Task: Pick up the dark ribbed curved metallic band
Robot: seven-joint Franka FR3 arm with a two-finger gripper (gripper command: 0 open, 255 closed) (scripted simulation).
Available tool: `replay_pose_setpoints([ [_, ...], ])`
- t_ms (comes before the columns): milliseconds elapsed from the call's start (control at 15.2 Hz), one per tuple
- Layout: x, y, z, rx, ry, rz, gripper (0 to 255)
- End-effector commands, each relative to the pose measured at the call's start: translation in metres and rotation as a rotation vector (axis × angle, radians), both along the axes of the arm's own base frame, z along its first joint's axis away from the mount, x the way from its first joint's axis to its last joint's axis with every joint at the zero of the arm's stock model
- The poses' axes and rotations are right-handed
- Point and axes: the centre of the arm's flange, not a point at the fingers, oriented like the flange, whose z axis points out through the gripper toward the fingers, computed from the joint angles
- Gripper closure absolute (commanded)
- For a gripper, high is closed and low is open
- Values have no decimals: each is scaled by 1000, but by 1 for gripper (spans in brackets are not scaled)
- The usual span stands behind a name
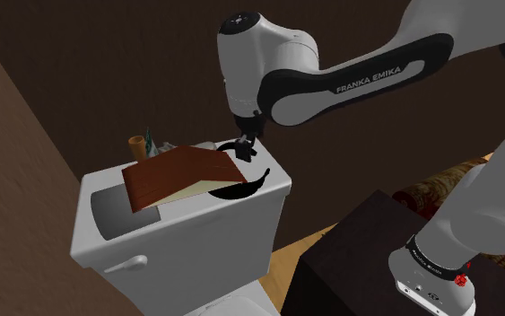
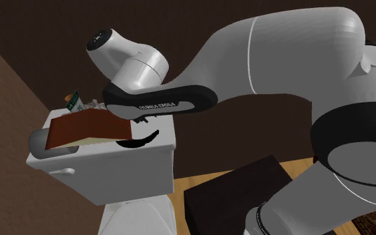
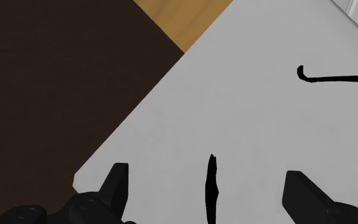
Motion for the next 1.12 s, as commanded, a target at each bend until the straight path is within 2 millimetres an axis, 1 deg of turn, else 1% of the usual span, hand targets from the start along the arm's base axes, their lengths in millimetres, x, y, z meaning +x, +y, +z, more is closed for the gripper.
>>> replay_pose_setpoints([
  [0,1,0,-10,0,0,0,0],
  [66,1,0,-19,0,0,0,0],
  [198,1,0,-19,0,0,0,0],
  [264,2,0,-19,0,0,0,255],
  [858,1,0,-19,0,0,0,255],
  [1056,1,0,-3,0,0,0,255],
])
